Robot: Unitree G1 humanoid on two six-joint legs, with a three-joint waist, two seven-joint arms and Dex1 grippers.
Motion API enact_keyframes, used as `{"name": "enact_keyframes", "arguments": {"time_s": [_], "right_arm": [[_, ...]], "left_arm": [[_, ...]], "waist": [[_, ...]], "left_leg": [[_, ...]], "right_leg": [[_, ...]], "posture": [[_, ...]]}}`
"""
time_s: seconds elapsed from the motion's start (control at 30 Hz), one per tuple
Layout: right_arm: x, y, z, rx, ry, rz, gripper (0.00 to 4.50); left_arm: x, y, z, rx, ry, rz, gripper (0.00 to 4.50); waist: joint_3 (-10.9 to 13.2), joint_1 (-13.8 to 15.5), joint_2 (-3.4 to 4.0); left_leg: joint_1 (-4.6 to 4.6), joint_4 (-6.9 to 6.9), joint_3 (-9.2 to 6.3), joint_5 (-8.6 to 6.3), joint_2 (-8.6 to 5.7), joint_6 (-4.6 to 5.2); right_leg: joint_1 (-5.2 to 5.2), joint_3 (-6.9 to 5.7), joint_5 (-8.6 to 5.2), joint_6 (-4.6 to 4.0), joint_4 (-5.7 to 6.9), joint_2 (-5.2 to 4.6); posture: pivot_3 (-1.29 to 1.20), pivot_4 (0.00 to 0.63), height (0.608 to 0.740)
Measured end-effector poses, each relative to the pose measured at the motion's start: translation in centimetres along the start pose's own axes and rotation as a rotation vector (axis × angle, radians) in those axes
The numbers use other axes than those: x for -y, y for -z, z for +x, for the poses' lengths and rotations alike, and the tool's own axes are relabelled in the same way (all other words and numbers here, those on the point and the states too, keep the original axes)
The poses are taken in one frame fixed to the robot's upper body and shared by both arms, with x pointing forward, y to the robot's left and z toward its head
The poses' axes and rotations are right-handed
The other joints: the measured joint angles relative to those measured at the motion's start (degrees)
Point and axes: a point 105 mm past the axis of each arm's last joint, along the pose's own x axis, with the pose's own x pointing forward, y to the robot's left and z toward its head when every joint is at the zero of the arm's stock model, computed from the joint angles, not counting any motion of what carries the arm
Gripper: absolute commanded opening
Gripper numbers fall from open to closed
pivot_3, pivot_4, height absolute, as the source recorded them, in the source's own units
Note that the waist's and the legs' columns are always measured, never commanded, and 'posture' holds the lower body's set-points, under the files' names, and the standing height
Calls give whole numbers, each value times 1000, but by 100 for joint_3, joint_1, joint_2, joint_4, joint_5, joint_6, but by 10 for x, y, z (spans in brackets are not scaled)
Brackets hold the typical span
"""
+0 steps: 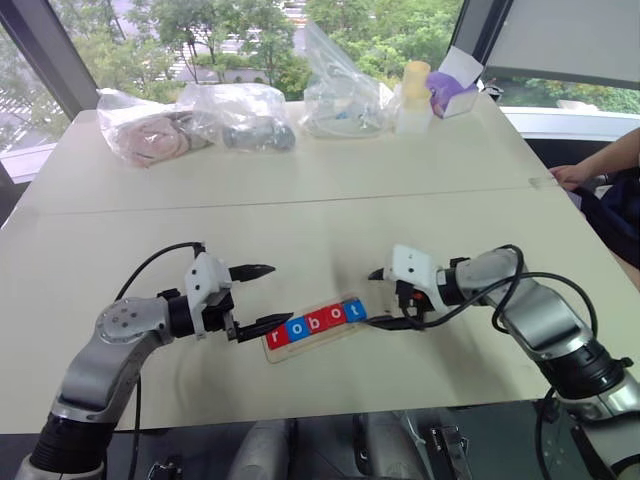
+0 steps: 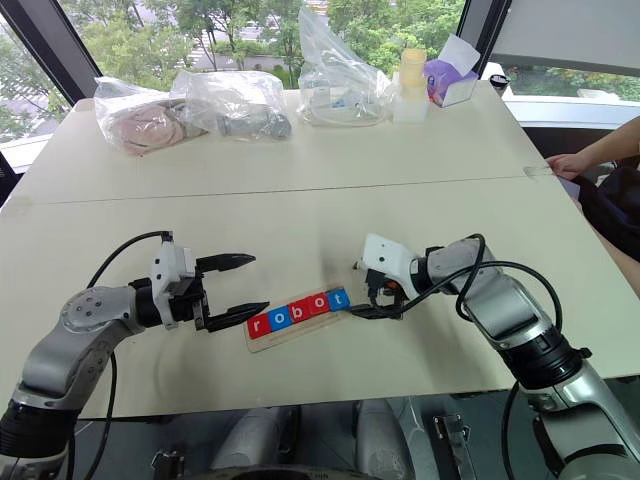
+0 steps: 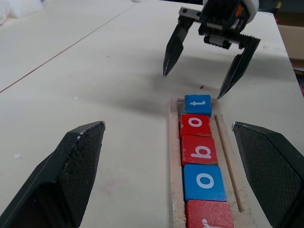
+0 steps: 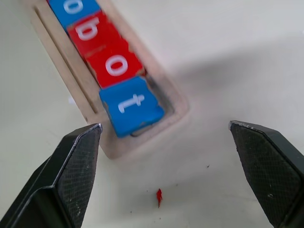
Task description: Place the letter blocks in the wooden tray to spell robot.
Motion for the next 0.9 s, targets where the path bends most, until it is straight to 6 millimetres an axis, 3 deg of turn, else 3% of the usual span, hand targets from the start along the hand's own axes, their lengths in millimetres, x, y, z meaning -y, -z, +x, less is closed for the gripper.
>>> {"name": "enact_keyframes", "arguments": {"time_s": [0.27, 0.57, 0.7, 0.9], "right_arm": [[10, -3, 6, 14, 27, -17, 4431], [5, -4, 4, 5, 9, -24, 4431], [-2, -2, -6, 3, -12, -4, 4431], [-15, -12, -45, 59, -26, 15, 4431]], "left_arm": [[3, 1, -1, -8, 5, -5, 4500], [4, -1, -1, 1, 6, -6, 4500], [5, 1, -2, -6, 8, -11, 4500], [6, 11, -20, -100, -1, -48, 4500]], "waist": [[0, -1, 0], [0, 2, 0], [0, 5, 0], [0, 3, 0]], "left_leg": [[0, 0, -1, 0, 0, 0], [0, -1, -1, 0, -1, 0], [0, -1, -1, 0, -1, 0], [-1, -1, -1, 0, 3, 0]], "right_leg": [[0, 0, 0, 0, 1, 1], [0, 0, 0, -1, 0, 1], [0, 0, 0, 0, 0, -1], [0, 0, -1, -2, 0, -4]], "posture": [[0, 150, 740], [0, 150, 740], [0, 150, 740], [0, 150, 740]]}}
